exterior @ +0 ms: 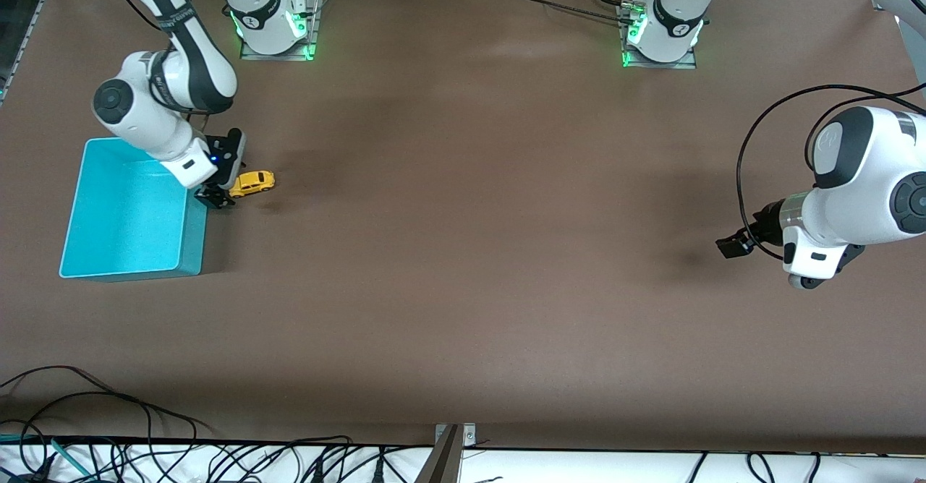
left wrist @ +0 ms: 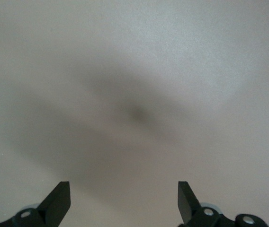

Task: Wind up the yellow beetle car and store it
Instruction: 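Lower the right gripper and close it on the yellow car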

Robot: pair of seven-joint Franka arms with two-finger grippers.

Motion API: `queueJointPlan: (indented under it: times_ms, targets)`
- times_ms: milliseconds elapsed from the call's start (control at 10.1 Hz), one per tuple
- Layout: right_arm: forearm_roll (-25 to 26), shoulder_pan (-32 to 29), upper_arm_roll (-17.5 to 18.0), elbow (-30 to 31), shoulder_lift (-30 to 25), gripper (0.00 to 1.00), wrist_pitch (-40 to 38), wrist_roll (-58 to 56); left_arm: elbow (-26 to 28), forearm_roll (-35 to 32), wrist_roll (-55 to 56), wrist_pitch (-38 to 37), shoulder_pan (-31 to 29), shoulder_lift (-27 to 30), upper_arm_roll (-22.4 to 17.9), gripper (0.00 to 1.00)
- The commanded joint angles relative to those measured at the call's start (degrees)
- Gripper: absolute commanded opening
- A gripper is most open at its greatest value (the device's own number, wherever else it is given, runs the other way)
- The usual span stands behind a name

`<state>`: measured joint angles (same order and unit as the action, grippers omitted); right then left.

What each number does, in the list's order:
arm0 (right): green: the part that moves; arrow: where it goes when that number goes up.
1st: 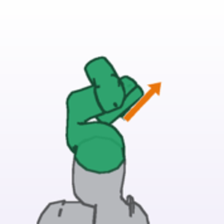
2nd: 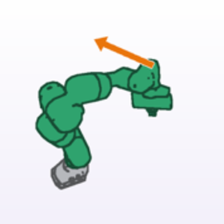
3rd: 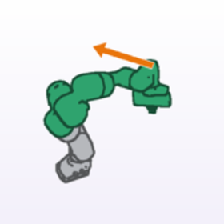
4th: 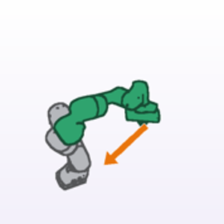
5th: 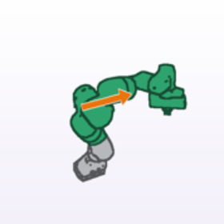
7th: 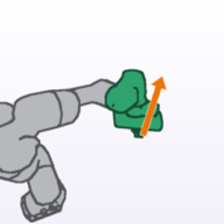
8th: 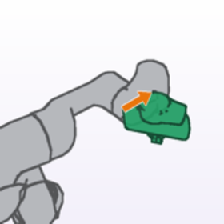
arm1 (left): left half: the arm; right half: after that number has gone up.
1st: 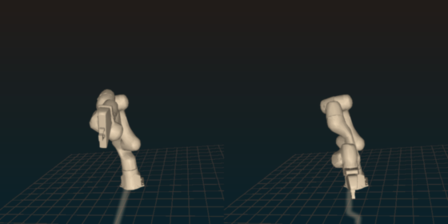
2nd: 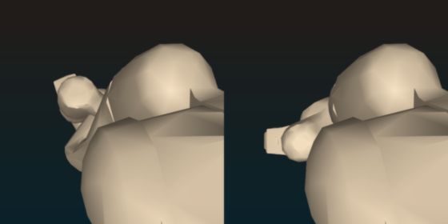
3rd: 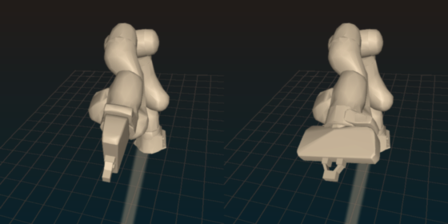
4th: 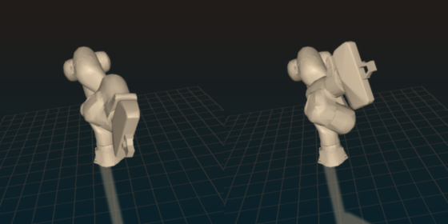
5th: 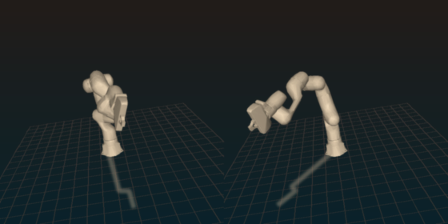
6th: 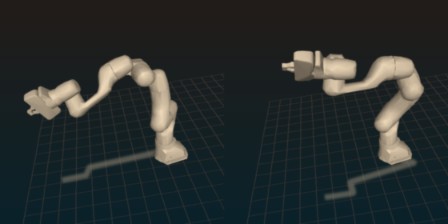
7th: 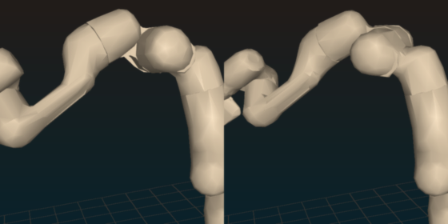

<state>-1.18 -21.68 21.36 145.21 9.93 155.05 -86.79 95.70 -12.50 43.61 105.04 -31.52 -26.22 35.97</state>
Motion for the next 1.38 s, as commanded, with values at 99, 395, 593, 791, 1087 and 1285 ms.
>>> queueJointPlan:
  times_ms: [99, 395, 593, 791, 1087, 1285]
  targets:
    - [0.3, -1.26, 1.84, 4.9, 0.44, 1.0, 5.78, -2.24, -0.95, 1.07, -0.81, -1.15, 0.32, -0.32, -0.19, 1.0]
    - [0.21, -1.26, 1.84, 5.17, 1.94, 1.0, 8.85, -7.58, -0.95, 1.07, -0.81, -1.15, 0.32, -0.32, -0.19, 1.0]
    - [0.21, -1.26, 1.75, 5.08, 1.94, 1.0, 8.95, -8.39, -0.95, 1.07, -0.81, -1.15, 0.32, -0.32, -0.2, 1.0]
    - [0.21, -2.04, 1.75, 5.08, 1.94, 1.0, 8.95, -8.48, -0.95, 1.07, -0.81, -1.15, 0.32, -0.32, -0.11, 1.0]
    - [0.21, -2.22, 1.75, 5.08, 1.94, 0.7, 8.86, -8.48, -0.95, 0.98, -0.81, -1.15, 0.32, -0.32, -0.2, 1.0]
    - [0.21, -2.22, 1.84, 4.99, 1.85, 0.32, 8.78, -8.4, -0.95, 0.72, -1.42, -1.15, 0.05, -0.24, -0.11, 1.0]
